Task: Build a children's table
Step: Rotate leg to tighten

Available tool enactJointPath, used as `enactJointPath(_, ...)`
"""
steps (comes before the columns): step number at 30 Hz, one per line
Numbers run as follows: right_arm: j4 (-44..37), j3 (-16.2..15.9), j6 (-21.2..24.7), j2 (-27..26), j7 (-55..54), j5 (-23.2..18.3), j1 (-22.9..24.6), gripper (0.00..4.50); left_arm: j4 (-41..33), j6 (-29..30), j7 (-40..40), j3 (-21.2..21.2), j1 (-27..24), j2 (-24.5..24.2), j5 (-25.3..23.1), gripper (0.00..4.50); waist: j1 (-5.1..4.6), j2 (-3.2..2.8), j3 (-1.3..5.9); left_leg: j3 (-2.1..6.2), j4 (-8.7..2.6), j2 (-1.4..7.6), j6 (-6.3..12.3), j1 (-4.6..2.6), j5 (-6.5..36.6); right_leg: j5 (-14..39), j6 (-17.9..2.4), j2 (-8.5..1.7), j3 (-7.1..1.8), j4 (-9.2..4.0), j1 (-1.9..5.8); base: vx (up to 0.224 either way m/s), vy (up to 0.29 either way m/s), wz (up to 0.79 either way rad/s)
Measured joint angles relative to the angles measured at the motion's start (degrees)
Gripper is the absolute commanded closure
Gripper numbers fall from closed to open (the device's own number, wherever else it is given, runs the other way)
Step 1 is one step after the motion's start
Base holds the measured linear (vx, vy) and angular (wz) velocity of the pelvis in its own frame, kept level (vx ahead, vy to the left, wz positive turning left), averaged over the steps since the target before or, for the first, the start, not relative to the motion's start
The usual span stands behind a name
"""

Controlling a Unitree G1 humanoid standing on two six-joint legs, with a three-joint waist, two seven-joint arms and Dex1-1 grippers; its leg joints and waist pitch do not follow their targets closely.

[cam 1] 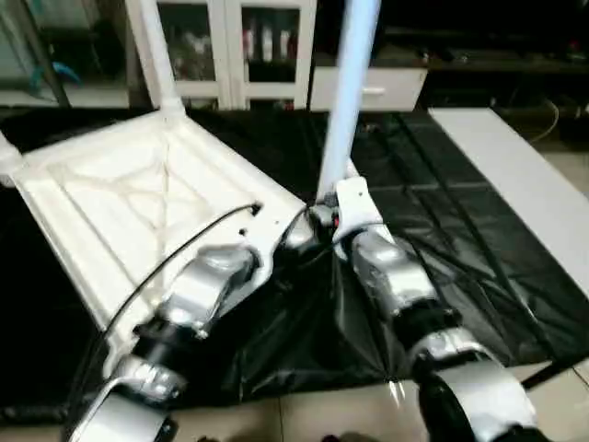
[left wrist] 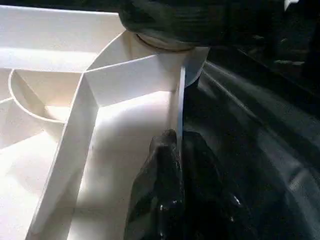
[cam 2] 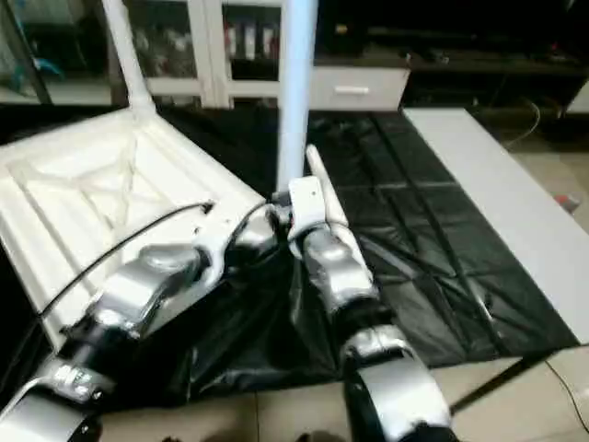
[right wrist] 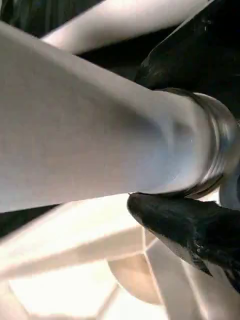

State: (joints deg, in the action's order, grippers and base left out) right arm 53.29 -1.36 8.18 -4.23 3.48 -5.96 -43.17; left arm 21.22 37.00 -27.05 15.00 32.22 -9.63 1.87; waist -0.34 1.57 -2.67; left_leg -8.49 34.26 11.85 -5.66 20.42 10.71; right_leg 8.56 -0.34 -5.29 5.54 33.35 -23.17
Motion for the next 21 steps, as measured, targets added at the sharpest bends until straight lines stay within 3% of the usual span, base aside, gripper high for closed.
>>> enactJointPath(7,2.7,1.6,-3.9,-1.1,1.5,-0.5,-0.6,1.82,-1.6,0.3,0.3,-0.1,-0.9,-0.8,-0.1,4.50,-0.21,0.01,0.07,-0.03,-0.09,0.01,0.00,0.03,0.0,0.0,0.0,0.00,0.00,-0.02,-0.05,0.000,0.000,0.00)
enactJointPath(9,2.1,1.6,-4.3,-0.9,2.7,-0.5,-0.1,1.13,-2.2,0.3,0.0,0.0,-1.2,-1.1,-0.1,4.50,-0.23,0.01,0.06,-0.07,-0.19,0.01,0.00,0.04,0.0,0.0,0.0,0.01,0.01,-0.02,-0.09,0.000,0.000,0.00)
enactJointPath(11,-0.1,1.5,-4.8,-0.8,6.5,-0.8,1.5,1.13,-2.7,0.1,-0.1,-0.1,-1.4,-2.1,-0.4,4.50,-0.51,0.01,0.06,-0.17,-0.34,0.03,0.00,0.12,0.0,0.0,0.0,0.03,0.00,0.01,-0.11,0.000,0.000,0.00)
enactJointPath(13,-2.8,0.4,-4.3,-0.7,11.1,-1.2,3.9,0.76,-2.7,-0.8,-0.2,-0.3,-1.4,-3.9,-0.8,4.50,-0.99,0.03,0.05,-0.07,-0.40,0.04,-0.01,0.16,0.0,0.0,0.0,0.10,0.08,0.02,-0.19,0.000,0.000,0.00)
enactJointPath(17,-9.3,-3.6,-1.7,1.8,18.9,-1.5,7.8,0.60,-5.4,-2.1,-3.0,0.0,-2.8,-6.8,-1.1,4.50,-0.94,0.03,0.06,0.00,-0.39,0.04,-0.02,0.52,0.0,-0.3,-0.2,0.12,0.10,0.10,-0.71,0.000,0.000,0.00)
enactJointPath(18,-12.2,-5.2,-0.7,4.0,21.9,-1.5,9.0,0.37,-7.2,-2.2,-5.2,0.6,-3.7,-8.4,-0.8,4.50,-0.72,0.04,0.06,-0.06,-0.40,0.03,-0.02,0.63,0.0,-0.6,-0.4,0.11,0.08,0.10,-0.81,0.000,0.000,0.00)
enactJointPath(21,-17.7,-7.1,1.6,9.5,28.0,-1.2,10.6,0.27,-12.2,-2.1,-11.3,2.5,-6.0,-12.5,0.2,4.50,0.30,0.03,0.06,-0.18,-0.71,0.05,0.00,0.65,0.0,-0.5,-0.5,0.12,0.09,0.13,-0.97,0.000,0.000,0.00)
